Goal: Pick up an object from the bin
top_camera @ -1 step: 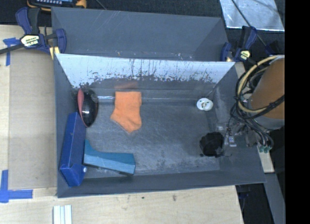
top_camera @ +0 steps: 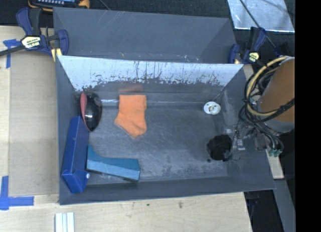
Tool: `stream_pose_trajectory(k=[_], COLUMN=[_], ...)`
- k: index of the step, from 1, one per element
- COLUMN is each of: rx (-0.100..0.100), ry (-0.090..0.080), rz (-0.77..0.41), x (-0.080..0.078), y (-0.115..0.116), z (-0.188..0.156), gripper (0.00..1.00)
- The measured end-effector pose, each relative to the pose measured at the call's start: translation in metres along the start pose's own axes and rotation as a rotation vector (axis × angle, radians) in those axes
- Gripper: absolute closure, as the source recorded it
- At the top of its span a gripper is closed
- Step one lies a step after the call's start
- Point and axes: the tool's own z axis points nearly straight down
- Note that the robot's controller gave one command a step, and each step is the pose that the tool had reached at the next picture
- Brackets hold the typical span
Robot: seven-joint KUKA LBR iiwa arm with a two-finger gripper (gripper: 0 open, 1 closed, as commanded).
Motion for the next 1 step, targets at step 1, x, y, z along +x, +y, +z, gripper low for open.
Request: stream_pose_trajectory(k=[1], rx=[0.0], ry=[0.0], rz=[0.0], x=[0.0], y=[0.0001], z=[0.0], gripper=[1.0])
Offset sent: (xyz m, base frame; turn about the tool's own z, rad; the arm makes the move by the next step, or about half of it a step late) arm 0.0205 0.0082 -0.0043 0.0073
